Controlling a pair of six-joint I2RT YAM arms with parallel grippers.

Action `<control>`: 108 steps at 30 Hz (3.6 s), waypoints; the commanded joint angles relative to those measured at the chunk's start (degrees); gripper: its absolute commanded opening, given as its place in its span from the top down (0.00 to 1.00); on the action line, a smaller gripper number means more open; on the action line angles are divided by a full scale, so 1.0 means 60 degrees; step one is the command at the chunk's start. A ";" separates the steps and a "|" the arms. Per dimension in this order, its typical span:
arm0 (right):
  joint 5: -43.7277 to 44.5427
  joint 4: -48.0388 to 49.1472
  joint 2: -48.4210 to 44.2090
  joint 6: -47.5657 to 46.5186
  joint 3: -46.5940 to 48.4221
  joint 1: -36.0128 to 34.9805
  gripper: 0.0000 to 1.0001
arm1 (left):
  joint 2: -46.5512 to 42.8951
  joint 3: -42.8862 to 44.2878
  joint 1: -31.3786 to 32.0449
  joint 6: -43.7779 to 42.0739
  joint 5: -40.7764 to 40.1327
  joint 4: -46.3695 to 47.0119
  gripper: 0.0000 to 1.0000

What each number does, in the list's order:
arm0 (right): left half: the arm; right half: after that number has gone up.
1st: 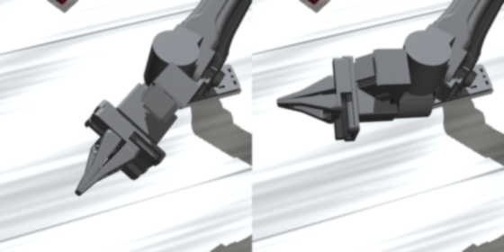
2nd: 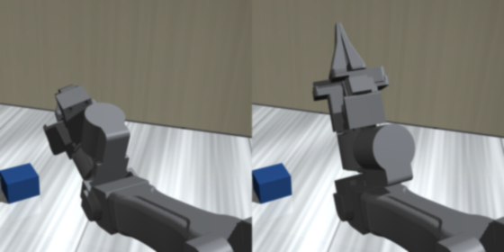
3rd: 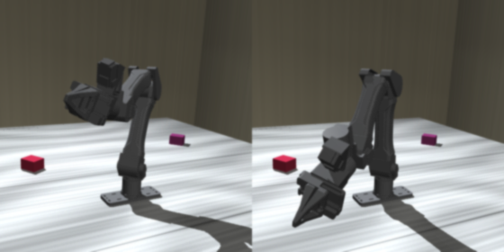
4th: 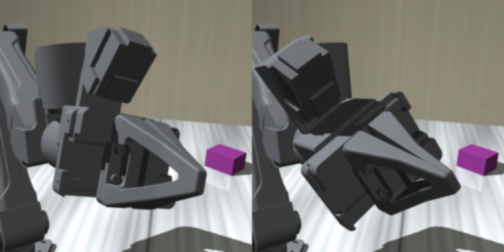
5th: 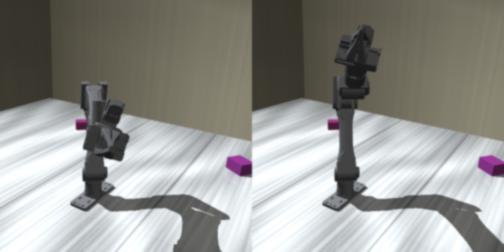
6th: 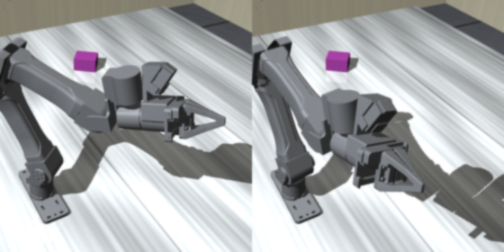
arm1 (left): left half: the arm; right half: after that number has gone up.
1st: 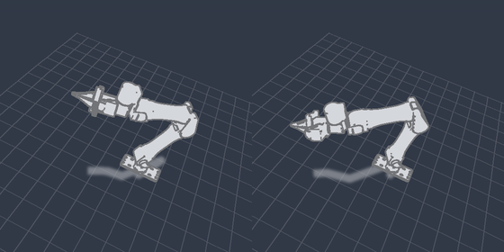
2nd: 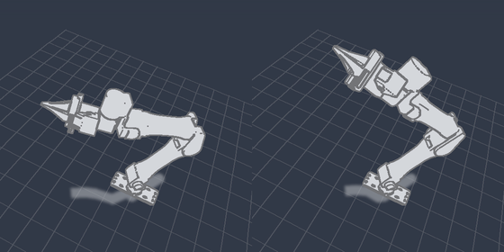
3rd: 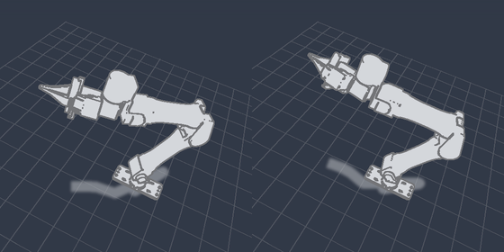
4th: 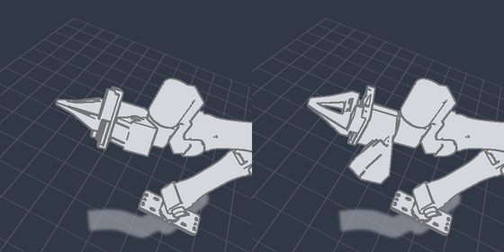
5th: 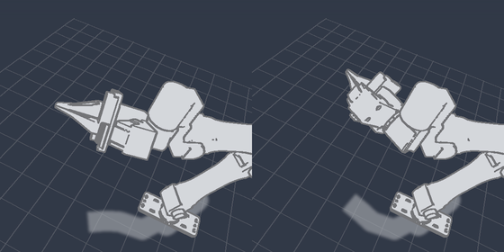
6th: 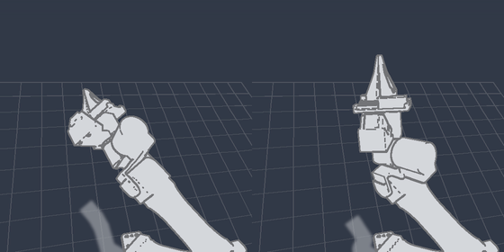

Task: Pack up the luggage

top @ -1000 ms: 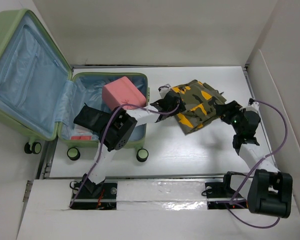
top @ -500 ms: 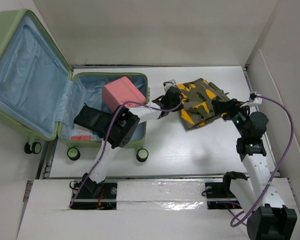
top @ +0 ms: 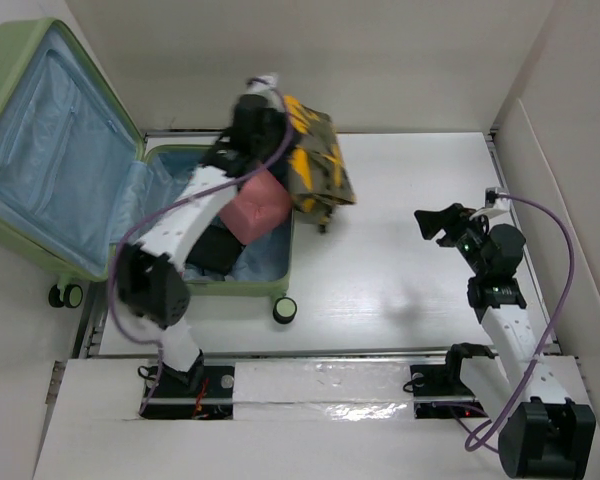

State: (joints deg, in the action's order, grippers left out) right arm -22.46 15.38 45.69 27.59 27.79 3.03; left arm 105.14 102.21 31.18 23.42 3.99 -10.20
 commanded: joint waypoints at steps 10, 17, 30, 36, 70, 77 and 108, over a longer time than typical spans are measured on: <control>-0.0680 0.1159 -0.0071 -0.0116 -0.0457 0.0037 0.26 | -0.6141 -0.8283 -0.7008 0.1267 0.2015 0.2475 1.00; -0.0930 0.1173 0.0002 -0.0161 -0.0443 0.0037 0.25 | -0.6230 -0.9287 -0.7994 0.1531 0.1724 0.2185 1.00; -0.1003 0.0982 -0.0188 -0.0190 -0.0369 0.0037 0.25 | -0.9229 -1.0839 -0.7994 0.1430 0.1460 0.0559 1.00; -0.1120 0.0982 -0.0145 -0.0190 -0.0340 0.0037 0.25 | -0.9249 -1.1206 -0.7994 0.1356 0.1649 0.0469 1.00; -0.1897 0.0616 0.0368 -0.0761 0.0158 -0.0548 0.61 | -0.8430 -0.6137 -0.7173 0.3775 -1.3246 -0.5848 0.29; -0.1882 0.0499 0.0324 -0.0908 0.0290 -0.0972 0.61 | -0.7578 -0.6137 -0.7511 0.2136 -1.3336 -0.3872 0.37; -0.0520 0.0132 0.1100 -0.1435 0.0451 -0.1676 0.60 | -0.8032 -0.8333 0.0845 -0.5952 -1.4489 0.2331 1.00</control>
State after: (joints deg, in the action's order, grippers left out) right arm -27.46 14.15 51.44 20.10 27.88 -6.13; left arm 55.46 54.63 24.21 -6.61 -85.82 -5.65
